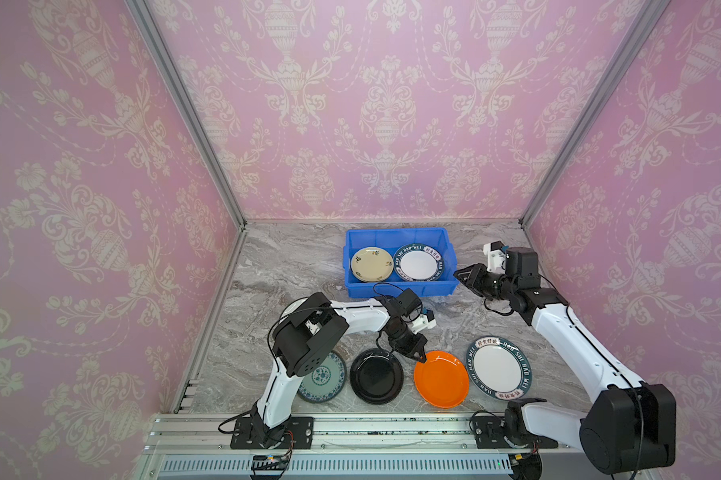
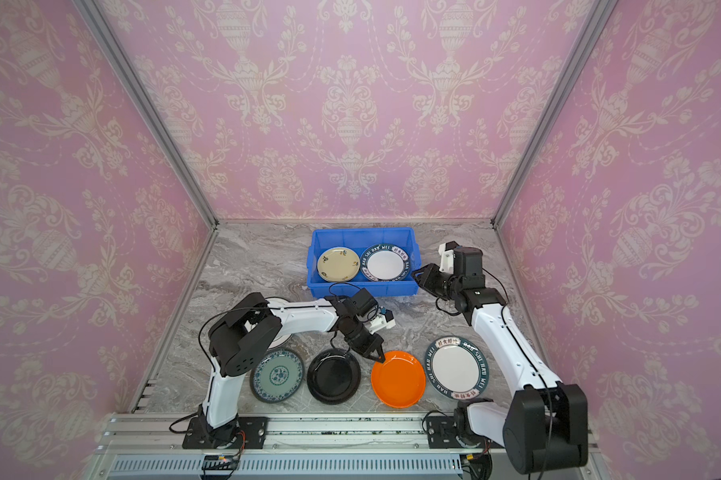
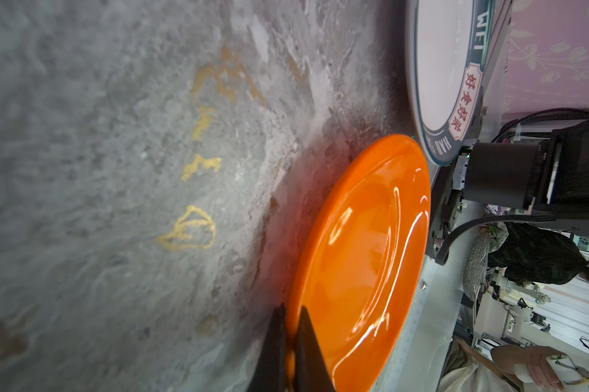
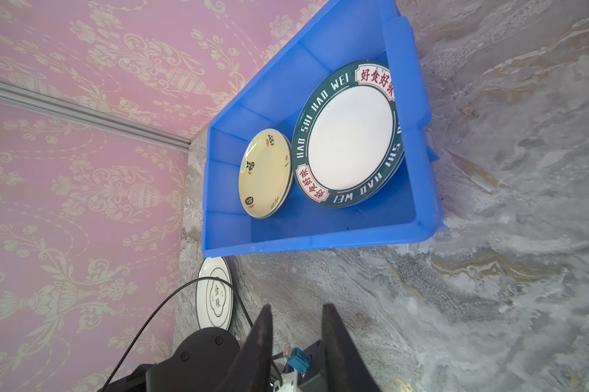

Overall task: Place the plates into the plastic bin on the countertop
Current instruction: 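Close the left gripper on the orange plate's rim, then lift the orange plate upright with the left gripper and carry it over the bin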

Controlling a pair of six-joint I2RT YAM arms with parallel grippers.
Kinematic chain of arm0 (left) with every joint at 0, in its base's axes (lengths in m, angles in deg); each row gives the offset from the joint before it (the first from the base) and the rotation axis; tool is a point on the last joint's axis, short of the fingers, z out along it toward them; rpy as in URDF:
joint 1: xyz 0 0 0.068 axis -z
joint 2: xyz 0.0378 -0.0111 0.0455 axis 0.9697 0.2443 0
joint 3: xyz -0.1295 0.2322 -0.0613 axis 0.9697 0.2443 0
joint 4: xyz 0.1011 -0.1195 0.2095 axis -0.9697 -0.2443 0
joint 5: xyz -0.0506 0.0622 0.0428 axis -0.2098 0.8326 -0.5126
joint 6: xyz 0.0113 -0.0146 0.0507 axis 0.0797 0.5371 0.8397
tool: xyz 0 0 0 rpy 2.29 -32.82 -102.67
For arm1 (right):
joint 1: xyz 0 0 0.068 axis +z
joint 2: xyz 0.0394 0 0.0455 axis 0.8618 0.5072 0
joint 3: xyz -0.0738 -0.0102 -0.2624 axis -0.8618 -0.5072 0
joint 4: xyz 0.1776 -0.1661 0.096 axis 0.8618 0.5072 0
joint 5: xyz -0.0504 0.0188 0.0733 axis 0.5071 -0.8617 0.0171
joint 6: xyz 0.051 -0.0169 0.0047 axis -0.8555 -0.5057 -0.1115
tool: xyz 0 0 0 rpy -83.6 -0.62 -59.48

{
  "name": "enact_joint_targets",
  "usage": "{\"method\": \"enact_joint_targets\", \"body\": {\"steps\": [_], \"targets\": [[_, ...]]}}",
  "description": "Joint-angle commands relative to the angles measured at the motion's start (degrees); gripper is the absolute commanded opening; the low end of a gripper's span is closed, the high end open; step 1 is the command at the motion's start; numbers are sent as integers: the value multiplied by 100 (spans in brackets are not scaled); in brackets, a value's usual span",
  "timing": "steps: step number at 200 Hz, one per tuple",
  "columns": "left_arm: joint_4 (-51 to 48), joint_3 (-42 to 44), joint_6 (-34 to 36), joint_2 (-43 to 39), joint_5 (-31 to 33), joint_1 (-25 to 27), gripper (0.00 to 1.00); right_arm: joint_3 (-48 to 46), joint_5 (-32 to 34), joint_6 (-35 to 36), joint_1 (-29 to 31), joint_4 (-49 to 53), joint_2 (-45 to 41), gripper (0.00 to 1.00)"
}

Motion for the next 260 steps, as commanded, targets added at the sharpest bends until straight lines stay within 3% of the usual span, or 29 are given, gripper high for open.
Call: {"method": "enact_joint_targets", "body": {"steps": [1,47,143,170,214,260], "targets": [[-260,-135,72,78,-28,-51,0,-90,-126,27,-51,-143,-67,27],[-772,-367,307,-520,-330,-498,0,15,-249,31,-70,-152,136,27],[-803,-747,-245,-1653,-878,-1110,0,163,-318,-83,-242,-40,1,27],[-170,-649,-774,-1916,-1006,-1393,0,182,-358,-210,-365,-92,-92,27],[1582,-329,-2317,-2074,-1151,-2032,0,272,-450,-515,-445,-351,-81,27],[2144,-394,-3270,-1971,-602,-2869,0,247,-831,-729,-370,-901,-71,31]]}}
